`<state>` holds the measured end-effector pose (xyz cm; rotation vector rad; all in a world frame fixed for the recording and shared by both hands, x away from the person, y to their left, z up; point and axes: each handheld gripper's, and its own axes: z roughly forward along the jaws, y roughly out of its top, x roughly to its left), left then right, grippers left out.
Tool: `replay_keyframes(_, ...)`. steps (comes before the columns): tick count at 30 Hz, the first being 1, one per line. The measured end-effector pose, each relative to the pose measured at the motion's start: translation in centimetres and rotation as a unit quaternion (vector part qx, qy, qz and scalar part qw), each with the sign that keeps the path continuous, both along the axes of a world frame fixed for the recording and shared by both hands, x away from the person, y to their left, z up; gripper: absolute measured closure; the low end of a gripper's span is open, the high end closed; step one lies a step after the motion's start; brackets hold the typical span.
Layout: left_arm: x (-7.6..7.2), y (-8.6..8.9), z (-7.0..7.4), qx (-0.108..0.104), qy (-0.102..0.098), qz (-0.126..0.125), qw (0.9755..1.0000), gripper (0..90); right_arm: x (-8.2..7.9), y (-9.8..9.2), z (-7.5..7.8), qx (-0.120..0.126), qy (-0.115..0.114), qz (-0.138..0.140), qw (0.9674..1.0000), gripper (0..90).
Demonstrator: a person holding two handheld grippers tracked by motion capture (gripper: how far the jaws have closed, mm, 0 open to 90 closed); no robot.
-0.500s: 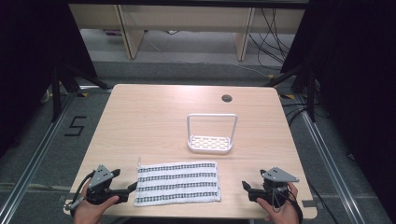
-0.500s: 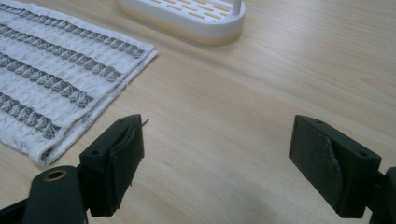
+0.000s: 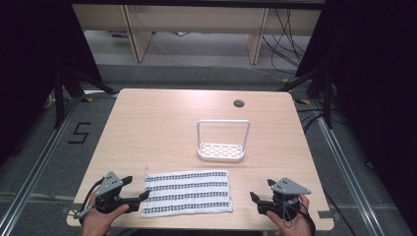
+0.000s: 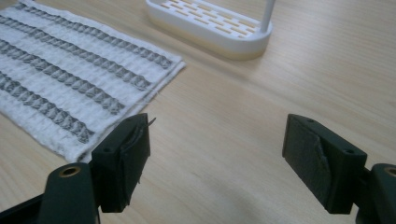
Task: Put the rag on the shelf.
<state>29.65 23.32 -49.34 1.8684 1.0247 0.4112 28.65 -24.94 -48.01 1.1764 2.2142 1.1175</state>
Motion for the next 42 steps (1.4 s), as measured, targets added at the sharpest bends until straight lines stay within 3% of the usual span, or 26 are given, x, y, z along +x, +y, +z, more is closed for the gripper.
replay_keyframes(6,0.6,-1.9,0.5,0.021,-0.005,-0.041,0.9989,15.2,-0.4,0.9,0.3,0.002,-0.005,0.016,0.9999,25.8)
replay_keyframes(14,1.9,-4.9,1.7,0.007,-0.009,-0.079,0.9968,19.7,-1.0,2.2,0.6,-0.002,-0.008,0.049,0.9988,30.4)
replay_keyframes(17,2.7,-6.3,1.9,0.014,-0.006,-0.1,0.9949,22.1,-1.1,2.5,0.7,-0.006,-0.019,0.062,0.9979,32.3)
replay_keyframes(18,3.2,-7.4,1.8,0.023,-0.001,-0.119,0.9927,23.9,-1.4,2.9,0.7,-0.003,-0.017,0.069,0.9974,33.8)
replay_keyframes(19,3.2,-7.4,1.8,0.023,-0.001,-0.119,0.9927,24.5,-1.4,3.0,0.7,-0.004,-0.015,0.075,0.9971,34.4)
replay_keyframes(22,4.5,-9.3,1.8,0.036,0.008,-0.144,0.9889,25.0,-1.7,3.7,0.5,-0.009,-0.009,0.085,0.9963,37.0)
replay_keyframes(28,6.0,-11.8,2.0,0.044,0.018,-0.166,0.985,25.7,-1.9,4.7,0.2,-0.024,-0.004,0.111,0.9935,42.5)
replay_keyframes(32,7.1,-14.5,2.0,0.065,0.027,-0.205,0.9763,25.3,-2.0,5.2,-0.1,-0.03,0.006,0.115,0.9929,44.6)
replay_keyframes(34,7.6,-15.4,2.1,0.067,0.031,-0.218,0.9732,25.6,-2.0,5.5,-0.2,-0.033,0.01,0.121,0.992,45.3)
replay_keyframes(35,7.6,-15.4,2.1,0.067,0.031,-0.218,0.9732,25.9,-2.0,5.5,-0.2,-0.033,0.01,0.121,0.992,45.3)
replay_keyframes(36,8.0,-16.2,2.1,0.073,0.037,-0.225,0.971,26.1,-2.0,5.8,-0.4,-0.035,0.016,0.119,0.9921,46.5)
replay_keyframes(42,9.2,-18.2,1.8,0.071,0.046,-0.239,0.9672,28.5,-1.9,6.5,-0.8,-0.054,0.015,0.132,0.9897,48.5)
